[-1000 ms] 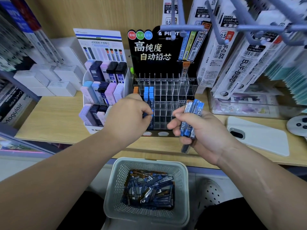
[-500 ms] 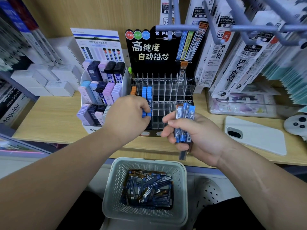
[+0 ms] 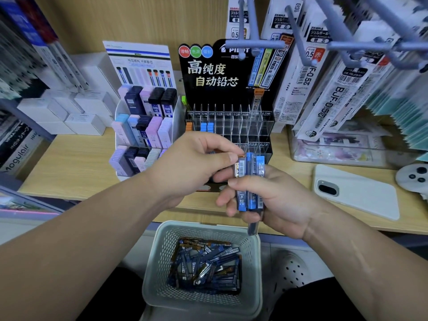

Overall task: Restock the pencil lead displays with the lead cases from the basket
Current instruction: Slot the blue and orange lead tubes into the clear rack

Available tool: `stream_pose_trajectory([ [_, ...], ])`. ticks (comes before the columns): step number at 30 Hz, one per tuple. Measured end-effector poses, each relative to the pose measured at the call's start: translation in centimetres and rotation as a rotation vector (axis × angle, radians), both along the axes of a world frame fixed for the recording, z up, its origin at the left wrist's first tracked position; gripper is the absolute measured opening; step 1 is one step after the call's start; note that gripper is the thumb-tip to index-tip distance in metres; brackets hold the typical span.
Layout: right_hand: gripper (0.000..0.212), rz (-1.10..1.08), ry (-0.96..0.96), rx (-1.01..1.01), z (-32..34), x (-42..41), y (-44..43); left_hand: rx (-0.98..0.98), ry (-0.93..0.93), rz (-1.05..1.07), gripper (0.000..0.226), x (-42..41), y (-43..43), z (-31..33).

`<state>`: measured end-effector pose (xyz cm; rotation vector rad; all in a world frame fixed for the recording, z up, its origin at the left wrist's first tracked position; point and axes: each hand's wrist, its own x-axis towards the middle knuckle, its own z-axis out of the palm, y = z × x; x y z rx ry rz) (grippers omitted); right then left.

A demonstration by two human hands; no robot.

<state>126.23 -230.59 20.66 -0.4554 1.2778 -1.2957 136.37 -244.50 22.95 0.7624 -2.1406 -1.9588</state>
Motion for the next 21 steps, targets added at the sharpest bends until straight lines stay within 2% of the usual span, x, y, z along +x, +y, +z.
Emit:
stream_pose_trajectory([
  [7, 0.016, -0.032, 0.011, 0.023, 0.7, 0.1, 0.2, 0.076, 0.022, 0.027, 0.016, -0.1, 0.0, -0.4],
  [12, 0.019, -0.111, 0.076, 0.070, 0.7, -0.1, 0.5, 0.155, 0.030, 0.190, 0.015, -0.1, 0.2, -1.5],
  [17, 0.020, -0.137, 0.065, 0.077, 1.1, -0.4, 1.0, 0.093, 0.063, 0.223, 0.007, -0.3, 1.8, -1.0],
  [21, 0.019, -0.174, -0.033, 0.087, 2.1, -1.0, 1.5, 0.075, 0.089, 0.327, 0.008, -1.4, 2.3, -0.1],
])
